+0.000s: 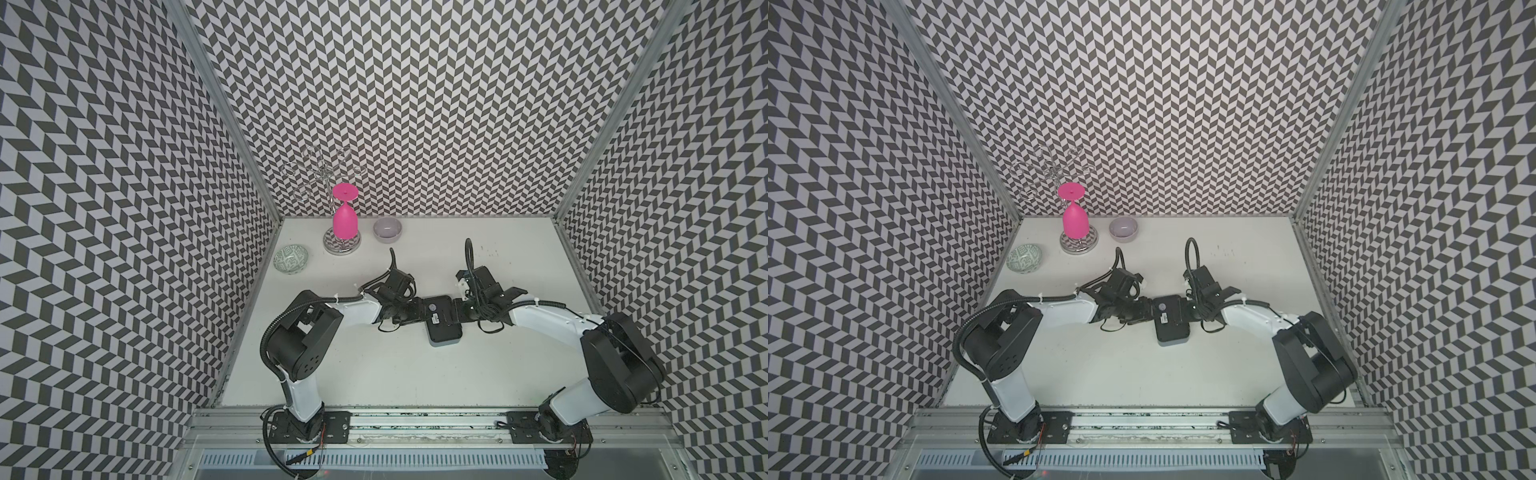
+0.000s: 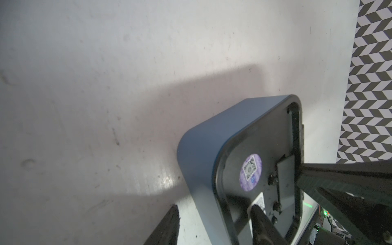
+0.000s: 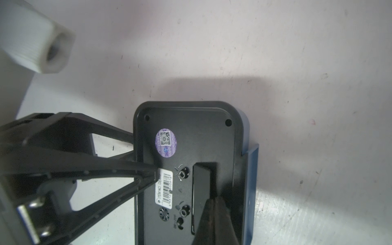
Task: Insert the battery into the alarm
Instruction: Install the cover on the alarm.
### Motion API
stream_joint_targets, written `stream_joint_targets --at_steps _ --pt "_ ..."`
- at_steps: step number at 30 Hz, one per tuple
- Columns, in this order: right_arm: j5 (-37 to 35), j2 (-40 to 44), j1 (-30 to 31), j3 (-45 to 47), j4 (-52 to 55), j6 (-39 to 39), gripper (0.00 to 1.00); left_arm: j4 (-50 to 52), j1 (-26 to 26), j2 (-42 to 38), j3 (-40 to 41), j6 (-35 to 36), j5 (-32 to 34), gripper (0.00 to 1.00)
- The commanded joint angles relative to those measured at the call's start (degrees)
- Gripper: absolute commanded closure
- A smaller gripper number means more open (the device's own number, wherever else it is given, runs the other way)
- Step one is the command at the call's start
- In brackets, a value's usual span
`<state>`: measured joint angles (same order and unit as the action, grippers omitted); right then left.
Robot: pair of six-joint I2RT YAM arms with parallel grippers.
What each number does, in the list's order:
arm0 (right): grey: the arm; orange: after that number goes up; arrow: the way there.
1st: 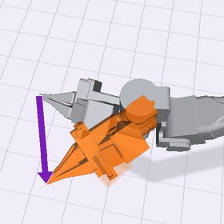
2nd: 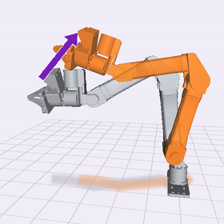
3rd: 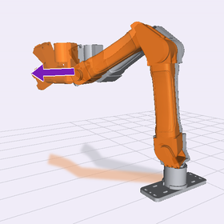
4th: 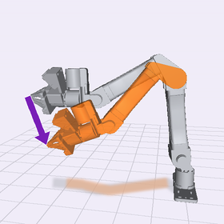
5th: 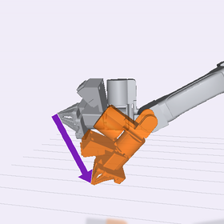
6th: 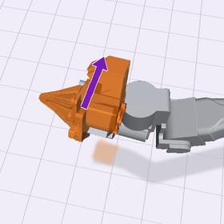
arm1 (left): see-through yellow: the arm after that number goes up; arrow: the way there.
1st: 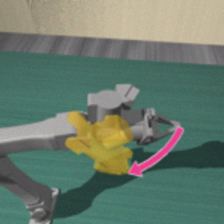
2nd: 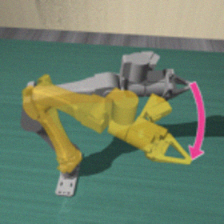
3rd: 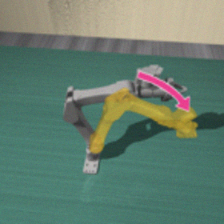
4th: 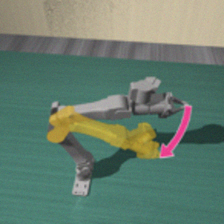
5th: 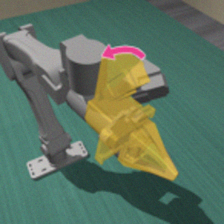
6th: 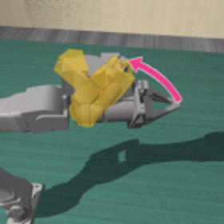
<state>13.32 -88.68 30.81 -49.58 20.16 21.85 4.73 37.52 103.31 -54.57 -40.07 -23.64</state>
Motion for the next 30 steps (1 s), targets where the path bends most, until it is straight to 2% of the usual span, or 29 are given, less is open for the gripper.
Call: stream_joint_targets --at_steps 1,24,30 --pt "1.2 0.5 -0.2 -0.9 0.1 0.6 1.0 2.2 0.3 1.5 -0.9 0.6 1.7 0.46" --pt "3.9 -1.3 -0.2 0.5 -1.3 3.4 1.0 2.1 0.2 1.6 -1.2 1.0 1.3 0.46" --pt "2.0 -0.1 -0.2 -0.7 -0.1 3.5 0.88 2.3 0.3 1.2 -1.2 1.1 1.4 0.46"
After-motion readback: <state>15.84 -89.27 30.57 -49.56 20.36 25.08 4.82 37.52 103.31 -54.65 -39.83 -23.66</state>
